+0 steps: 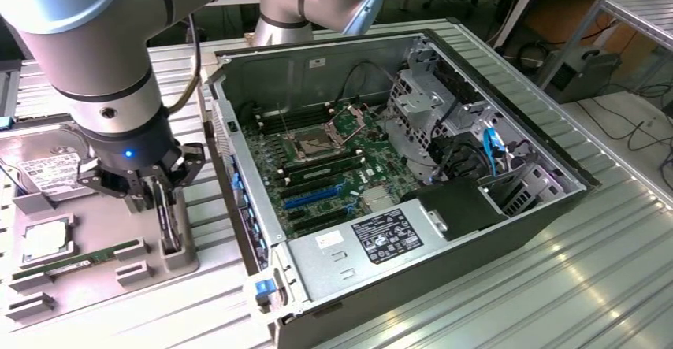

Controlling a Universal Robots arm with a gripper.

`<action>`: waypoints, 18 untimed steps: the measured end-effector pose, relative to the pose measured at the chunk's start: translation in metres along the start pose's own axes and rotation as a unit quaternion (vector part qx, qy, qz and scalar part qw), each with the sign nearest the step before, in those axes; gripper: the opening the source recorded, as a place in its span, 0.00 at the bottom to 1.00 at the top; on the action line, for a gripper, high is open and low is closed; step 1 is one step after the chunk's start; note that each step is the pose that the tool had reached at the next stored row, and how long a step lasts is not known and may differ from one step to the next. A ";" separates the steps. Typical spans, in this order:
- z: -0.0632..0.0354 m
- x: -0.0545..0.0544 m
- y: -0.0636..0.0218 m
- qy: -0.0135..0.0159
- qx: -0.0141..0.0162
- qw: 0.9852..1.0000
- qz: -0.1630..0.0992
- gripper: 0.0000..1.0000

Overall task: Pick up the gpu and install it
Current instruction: 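Pick up the gpu and move the gpu toward the slot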

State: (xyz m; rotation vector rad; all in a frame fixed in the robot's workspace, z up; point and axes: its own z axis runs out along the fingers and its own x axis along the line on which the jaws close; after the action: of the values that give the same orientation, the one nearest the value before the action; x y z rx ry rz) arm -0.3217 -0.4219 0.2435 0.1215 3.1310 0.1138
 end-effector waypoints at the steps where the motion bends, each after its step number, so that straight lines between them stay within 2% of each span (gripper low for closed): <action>1: 0.0000 0.000 0.0000 0.000 0.000 1.000 0.000 0.34; 2: 0.0000 0.000 0.0000 0.000 0.000 1.000 0.000 0.34; 3: 0.0000 0.000 0.0000 0.000 0.000 1.000 0.000 0.27; 4: 0.0000 0.000 0.0000 0.000 0.000 1.000 0.000 0.27; 7: 0.0000 0.000 0.0000 0.000 0.000 1.000 -0.002 0.27; 11: 0.0002 0.000 0.0000 0.002 0.000 0.999 -0.035 0.27; 18: 0.0001 0.000 0.0001 0.003 0.000 0.999 -0.036 0.26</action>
State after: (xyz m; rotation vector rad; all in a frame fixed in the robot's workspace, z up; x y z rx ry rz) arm -0.3214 -0.4218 0.2434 0.0093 3.1359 0.1136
